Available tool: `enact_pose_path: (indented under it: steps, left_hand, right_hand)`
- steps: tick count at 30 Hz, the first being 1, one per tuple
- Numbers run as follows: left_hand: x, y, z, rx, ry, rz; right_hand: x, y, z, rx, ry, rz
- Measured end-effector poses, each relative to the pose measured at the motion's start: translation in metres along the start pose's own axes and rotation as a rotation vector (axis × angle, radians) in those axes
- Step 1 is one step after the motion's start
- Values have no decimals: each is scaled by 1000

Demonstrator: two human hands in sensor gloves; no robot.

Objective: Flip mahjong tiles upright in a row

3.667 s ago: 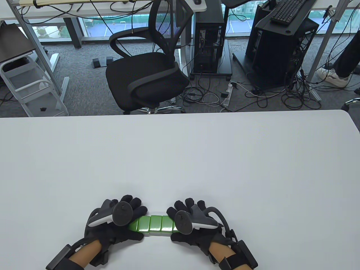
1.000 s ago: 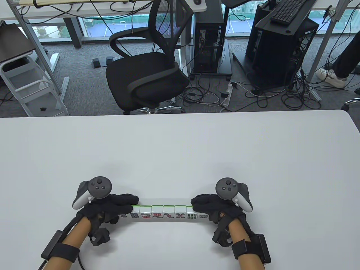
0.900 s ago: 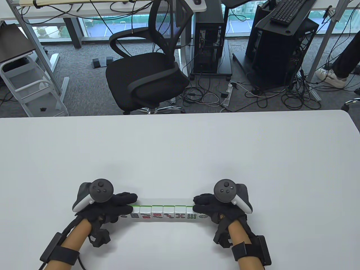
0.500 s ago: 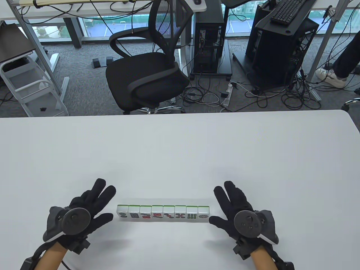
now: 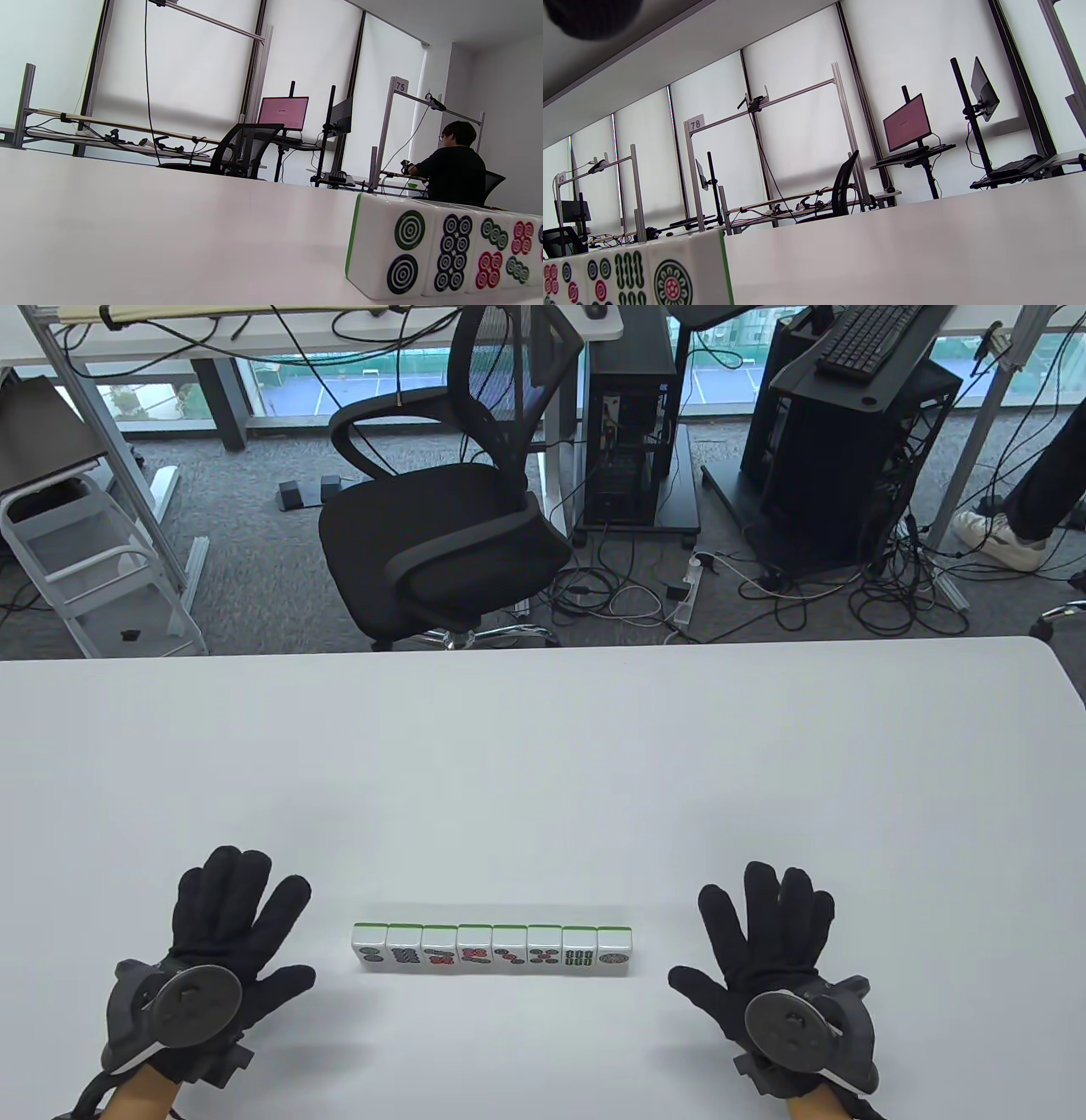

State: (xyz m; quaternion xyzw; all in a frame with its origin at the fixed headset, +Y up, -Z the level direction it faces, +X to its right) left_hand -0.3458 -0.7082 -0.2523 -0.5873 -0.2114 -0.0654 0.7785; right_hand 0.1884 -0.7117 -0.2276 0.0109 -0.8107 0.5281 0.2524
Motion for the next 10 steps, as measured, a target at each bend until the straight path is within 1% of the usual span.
enact_pose_path:
  steps: [4,10]
  left_hand:
    - [-4,-2,-1,-5,-14,26]
    - [-3,-3,1,-4,-14,13]
  right_hand:
    - [-2,1,3,14,34,18]
    - [0,0,5,22,34,13]
Point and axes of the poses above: the tracker on the back of each hand, its own x axis roughly to the thumb side, its own y axis roughly from the wrist to the fingertips, z = x × y, the point moved 1 cm from there along y, roughly from the wrist to the fingertips, and after that the axes turned 4 degrees about -z, right-handed, at the moved point
